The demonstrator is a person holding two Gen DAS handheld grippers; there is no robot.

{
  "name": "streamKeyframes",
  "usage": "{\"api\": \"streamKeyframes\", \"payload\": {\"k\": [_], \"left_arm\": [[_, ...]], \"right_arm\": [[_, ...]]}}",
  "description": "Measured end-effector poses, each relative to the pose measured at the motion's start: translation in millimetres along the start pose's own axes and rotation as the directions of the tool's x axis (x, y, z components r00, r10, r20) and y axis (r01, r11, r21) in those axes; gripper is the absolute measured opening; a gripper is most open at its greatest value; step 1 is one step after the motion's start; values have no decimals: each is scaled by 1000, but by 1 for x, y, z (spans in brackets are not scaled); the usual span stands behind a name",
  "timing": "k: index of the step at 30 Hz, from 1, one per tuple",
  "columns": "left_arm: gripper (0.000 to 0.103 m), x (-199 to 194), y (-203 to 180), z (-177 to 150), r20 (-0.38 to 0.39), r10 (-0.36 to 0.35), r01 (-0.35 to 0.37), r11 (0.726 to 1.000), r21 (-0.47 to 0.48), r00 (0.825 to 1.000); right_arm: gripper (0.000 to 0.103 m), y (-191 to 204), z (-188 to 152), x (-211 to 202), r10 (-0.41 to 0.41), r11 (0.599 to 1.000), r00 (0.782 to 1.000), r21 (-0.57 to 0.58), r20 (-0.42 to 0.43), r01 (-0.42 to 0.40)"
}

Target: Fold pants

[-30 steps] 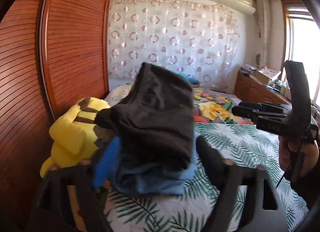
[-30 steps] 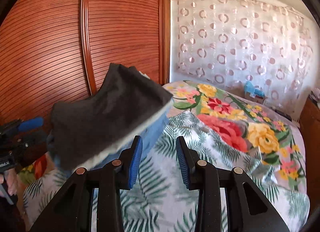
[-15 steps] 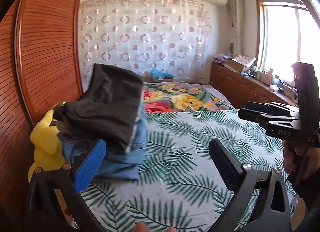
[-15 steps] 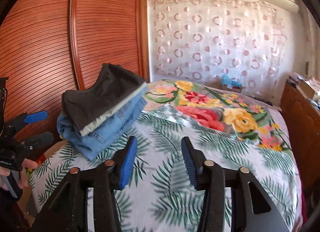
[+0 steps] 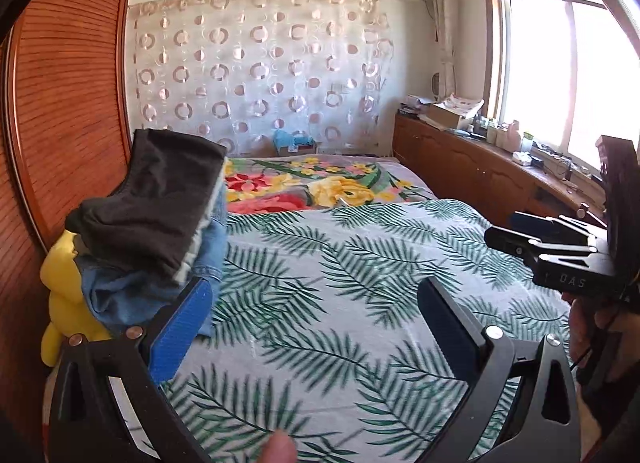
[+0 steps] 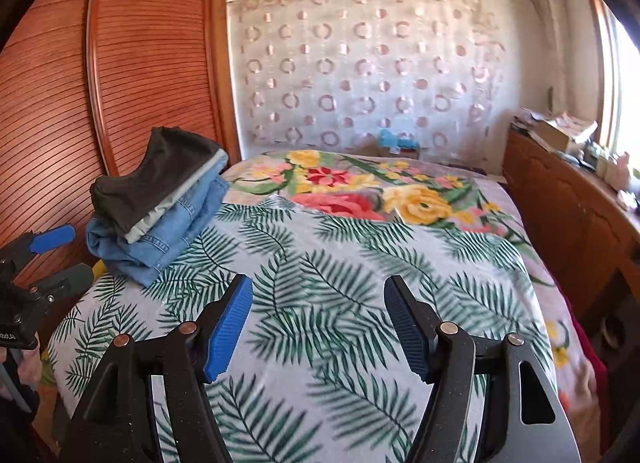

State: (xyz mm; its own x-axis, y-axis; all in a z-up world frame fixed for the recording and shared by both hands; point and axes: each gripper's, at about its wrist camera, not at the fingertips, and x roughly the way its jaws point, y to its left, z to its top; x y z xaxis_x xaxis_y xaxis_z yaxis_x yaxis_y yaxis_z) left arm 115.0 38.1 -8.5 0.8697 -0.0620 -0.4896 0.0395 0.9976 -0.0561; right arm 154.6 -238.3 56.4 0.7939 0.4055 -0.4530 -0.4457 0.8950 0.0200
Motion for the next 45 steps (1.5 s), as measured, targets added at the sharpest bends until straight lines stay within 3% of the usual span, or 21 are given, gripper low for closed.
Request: {"api": "streamKeyframes", "payload": {"k": [18, 29, 45], "left_arm": [[102, -42, -27, 25, 68, -4, 3, 1000, 11, 998], [103, -65, -26, 38, 113, 19, -21, 1000, 14, 993], [103, -66, -25, 36, 108, 26, -27, 1000, 13, 994]], "right_arm": [[70, 32, -2, -71, -134, 989, 986, 71, 99, 127], [71, 44, -20, -96, -134, 989, 977, 81, 169, 121], [71, 28, -26, -97, -126, 991, 978, 74, 167, 115]]}}
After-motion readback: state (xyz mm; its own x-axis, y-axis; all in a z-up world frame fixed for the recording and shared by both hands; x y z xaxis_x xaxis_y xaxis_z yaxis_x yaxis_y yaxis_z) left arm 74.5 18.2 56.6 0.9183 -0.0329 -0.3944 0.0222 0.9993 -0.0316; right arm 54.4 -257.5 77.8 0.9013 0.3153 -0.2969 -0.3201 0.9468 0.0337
